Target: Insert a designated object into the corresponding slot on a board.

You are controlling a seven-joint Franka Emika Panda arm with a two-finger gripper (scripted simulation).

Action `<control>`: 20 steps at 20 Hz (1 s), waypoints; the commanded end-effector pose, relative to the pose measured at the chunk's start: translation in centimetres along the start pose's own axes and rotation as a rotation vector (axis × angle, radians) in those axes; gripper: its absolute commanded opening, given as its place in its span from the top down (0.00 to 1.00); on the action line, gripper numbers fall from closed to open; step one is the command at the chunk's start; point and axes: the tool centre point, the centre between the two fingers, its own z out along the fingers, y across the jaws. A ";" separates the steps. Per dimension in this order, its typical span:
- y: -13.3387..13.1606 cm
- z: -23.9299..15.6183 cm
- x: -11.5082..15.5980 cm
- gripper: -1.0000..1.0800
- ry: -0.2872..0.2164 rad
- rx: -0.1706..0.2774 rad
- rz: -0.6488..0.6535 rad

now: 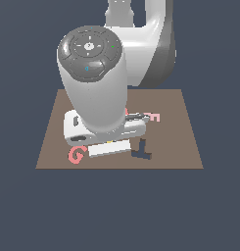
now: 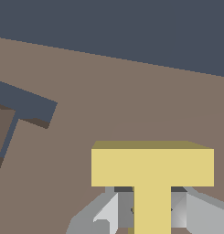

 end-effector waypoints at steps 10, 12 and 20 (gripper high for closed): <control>-3.1 -0.2 0.7 1.00 0.001 0.000 0.108; -4.1 -0.3 0.9 1.00 0.001 0.000 0.141; -7.7 -0.6 2.4 1.00 0.001 0.000 0.274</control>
